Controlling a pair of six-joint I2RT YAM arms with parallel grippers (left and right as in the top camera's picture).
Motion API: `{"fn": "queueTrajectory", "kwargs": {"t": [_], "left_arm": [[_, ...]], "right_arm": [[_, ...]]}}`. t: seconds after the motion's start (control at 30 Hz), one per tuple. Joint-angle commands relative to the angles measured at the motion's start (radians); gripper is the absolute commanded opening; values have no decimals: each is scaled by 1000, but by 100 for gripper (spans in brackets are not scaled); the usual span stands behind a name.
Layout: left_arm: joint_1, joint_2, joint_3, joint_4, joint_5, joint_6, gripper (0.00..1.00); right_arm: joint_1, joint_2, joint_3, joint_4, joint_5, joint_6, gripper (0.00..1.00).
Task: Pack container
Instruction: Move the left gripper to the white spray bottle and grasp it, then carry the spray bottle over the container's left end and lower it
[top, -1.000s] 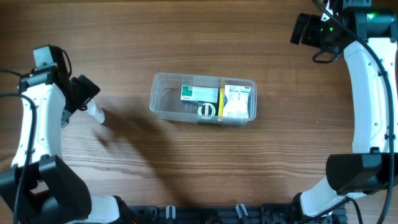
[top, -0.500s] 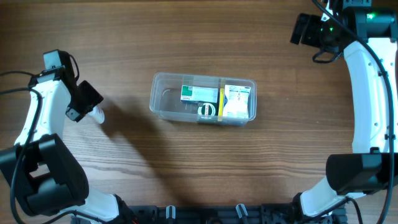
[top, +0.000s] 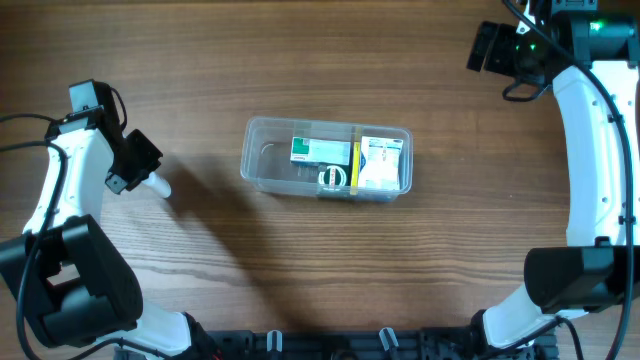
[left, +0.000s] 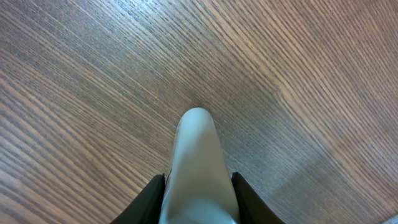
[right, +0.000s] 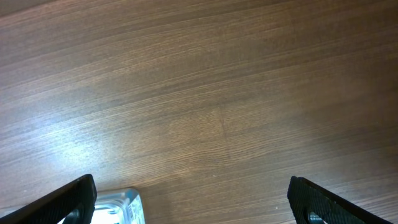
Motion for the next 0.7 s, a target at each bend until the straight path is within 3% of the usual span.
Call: {"fn": "queueTrajectory", "kwargs": {"t": [0.0, 0.4, 0.67], "left_arm": [[-1, 0, 30, -41, 11, 12, 27], [-40, -119, 201, -228, 55, 55, 26], [-222, -277, 239, -247, 59, 89, 26]], "right_arm": [[1, -1, 8, 2, 17, 13, 100], [1, -1, 8, 2, 17, 13, 100], [1, -1, 8, 2, 17, 13, 100]]}}
